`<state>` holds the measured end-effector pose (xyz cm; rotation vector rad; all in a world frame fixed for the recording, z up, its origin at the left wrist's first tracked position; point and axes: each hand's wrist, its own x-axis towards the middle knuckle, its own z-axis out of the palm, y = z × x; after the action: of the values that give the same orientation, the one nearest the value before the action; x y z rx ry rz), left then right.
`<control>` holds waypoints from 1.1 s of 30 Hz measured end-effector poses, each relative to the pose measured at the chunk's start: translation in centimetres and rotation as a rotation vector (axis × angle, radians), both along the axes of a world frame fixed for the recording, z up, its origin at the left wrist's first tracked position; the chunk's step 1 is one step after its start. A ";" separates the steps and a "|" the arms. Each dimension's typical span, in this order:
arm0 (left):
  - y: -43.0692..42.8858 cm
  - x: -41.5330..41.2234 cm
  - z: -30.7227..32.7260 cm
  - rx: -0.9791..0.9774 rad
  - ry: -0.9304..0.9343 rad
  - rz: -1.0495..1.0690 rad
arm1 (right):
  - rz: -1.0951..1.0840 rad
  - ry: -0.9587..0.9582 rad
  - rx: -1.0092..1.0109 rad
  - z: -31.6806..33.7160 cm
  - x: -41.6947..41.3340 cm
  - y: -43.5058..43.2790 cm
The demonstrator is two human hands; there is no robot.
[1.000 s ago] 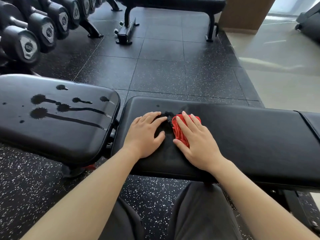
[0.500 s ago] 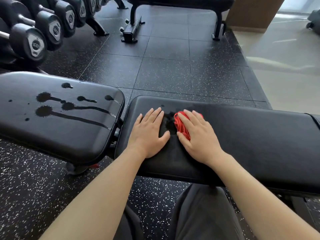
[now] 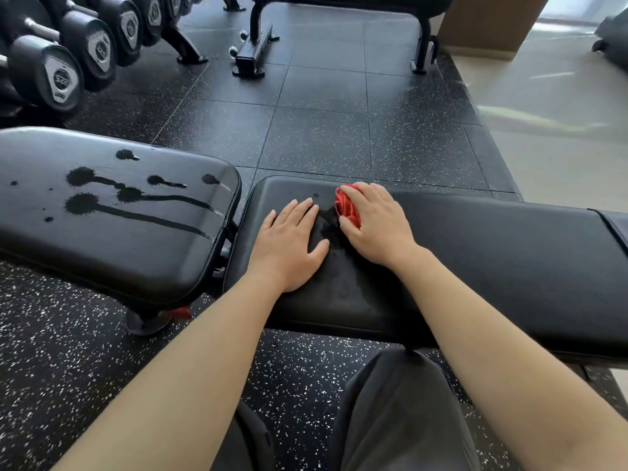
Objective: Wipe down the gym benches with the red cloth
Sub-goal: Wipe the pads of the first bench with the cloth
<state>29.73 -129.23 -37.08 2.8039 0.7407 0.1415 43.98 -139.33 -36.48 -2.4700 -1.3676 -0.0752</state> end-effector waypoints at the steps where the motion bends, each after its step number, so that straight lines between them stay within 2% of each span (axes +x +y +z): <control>1: 0.0 -0.1 0.1 -0.004 0.007 -0.005 | 0.007 -0.001 -0.003 0.0 -0.7 -0.8; 8: 0.3 -2.3 0.8 0.036 0.050 0.023 | 0.073 -0.018 0.021 -0.4 -6.0 -5.4; 13: 1.7 -3.4 0.3 -0.117 -0.050 0.069 | 0.054 0.060 -0.013 0.0 -2.8 -0.5; 18: 1.8 -3.2 0.1 -0.112 -0.077 0.057 | -0.022 0.020 -0.024 -0.1 -2.2 2.7; 25: 1.9 -3.1 -0.2 -0.144 -0.168 0.087 | 0.082 -0.021 -0.009 -0.8 -5.9 -2.1; 33: 1.8 -3.0 -0.1 -0.112 -0.118 0.135 | 0.025 0.029 -0.032 -0.5 -0.8 4.8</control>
<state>26.74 -127.43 -37.14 2.6144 0.8804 0.2775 43.19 -134.51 -36.95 -2.4701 -1.3979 -0.0120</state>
